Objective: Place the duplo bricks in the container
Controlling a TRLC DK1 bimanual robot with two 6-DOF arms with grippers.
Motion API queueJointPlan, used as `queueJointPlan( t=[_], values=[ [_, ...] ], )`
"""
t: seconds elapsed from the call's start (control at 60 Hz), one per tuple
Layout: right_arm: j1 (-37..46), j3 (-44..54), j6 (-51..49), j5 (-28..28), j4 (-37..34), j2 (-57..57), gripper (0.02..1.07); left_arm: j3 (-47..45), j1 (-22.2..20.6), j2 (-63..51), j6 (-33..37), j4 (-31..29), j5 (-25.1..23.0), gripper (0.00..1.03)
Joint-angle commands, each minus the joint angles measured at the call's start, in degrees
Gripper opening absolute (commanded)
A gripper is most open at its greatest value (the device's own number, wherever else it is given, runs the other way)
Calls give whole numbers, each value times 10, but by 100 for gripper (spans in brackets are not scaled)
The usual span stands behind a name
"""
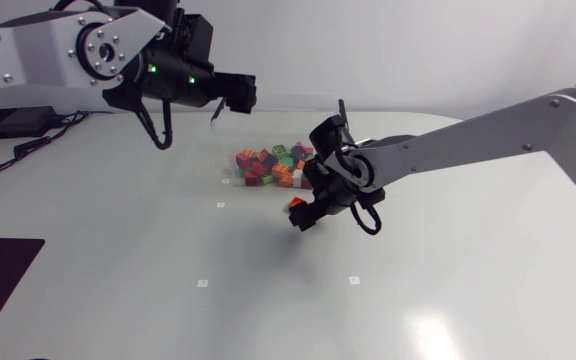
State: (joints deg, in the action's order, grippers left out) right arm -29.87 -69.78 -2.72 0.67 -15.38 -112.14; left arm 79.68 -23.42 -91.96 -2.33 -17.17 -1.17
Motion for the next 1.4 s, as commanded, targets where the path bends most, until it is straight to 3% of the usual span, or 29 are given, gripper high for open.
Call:
queueJointPlan(
  t=[0.0,0.183,0.45,0.867,1.067,1.383],
  values=[
    [3,-24,23,10,-13,-26,91,-50,-3,41,22,7,2,96],
    [14,-52,26,14,-26,-54,87,-127,-3,99,54,19,2,96],
    [25,-66,26,17,-26,-71,66,-188,-5,129,72,25,2,96],
    [26,-66,22,12,-19,-76,35,-262,-59,100,68,33,-2,96],
    [38,-35,18,0,-11,-38,34,-252,-72,43,66,42,-29,96],
    [57,32,9,-21,-12,53,34,-221,-84,-35,66,50,-31,96]
  ],
)
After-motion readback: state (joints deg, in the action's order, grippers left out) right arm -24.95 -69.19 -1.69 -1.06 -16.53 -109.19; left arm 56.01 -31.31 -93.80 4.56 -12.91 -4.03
